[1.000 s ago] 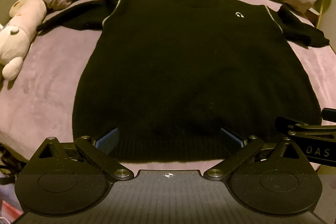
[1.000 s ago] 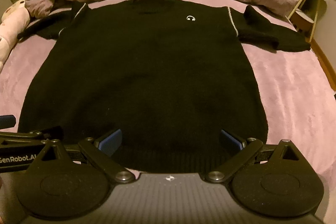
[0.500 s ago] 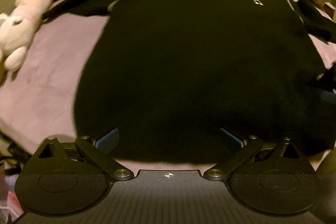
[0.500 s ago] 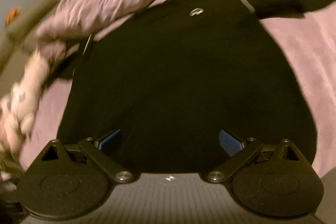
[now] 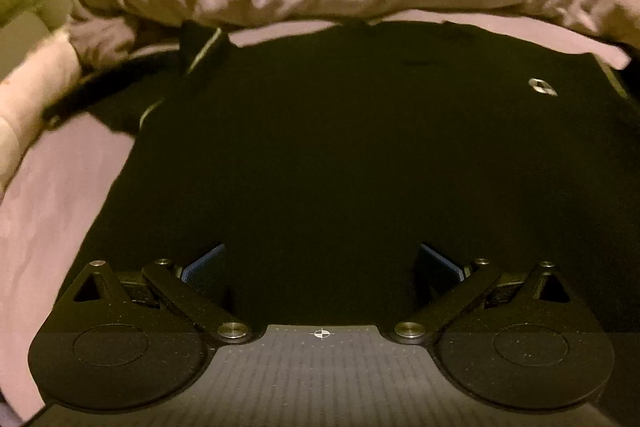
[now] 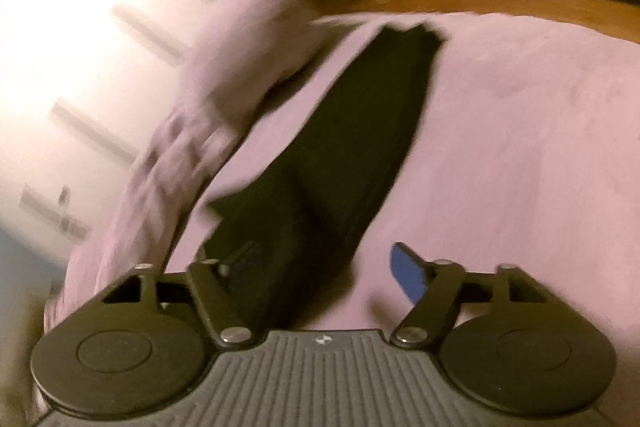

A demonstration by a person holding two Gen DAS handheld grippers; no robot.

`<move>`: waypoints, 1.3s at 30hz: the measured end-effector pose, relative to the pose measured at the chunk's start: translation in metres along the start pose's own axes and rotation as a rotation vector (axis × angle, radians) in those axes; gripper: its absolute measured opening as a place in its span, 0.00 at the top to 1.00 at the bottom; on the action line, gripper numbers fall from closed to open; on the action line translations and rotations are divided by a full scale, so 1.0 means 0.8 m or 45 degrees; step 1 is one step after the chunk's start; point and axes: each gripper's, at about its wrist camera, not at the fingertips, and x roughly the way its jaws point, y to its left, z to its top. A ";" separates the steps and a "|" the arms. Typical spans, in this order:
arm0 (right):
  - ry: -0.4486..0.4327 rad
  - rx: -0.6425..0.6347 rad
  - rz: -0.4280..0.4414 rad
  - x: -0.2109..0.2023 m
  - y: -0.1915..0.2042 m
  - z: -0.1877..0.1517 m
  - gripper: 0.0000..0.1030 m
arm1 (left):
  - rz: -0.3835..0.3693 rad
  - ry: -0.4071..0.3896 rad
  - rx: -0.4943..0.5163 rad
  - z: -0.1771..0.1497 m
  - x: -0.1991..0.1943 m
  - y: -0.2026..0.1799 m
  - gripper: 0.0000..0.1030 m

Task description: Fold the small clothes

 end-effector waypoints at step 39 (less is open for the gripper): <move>-0.423 -0.334 -0.003 0.011 0.125 0.081 0.89 | -0.140 -0.191 -0.102 -0.019 0.010 0.017 0.00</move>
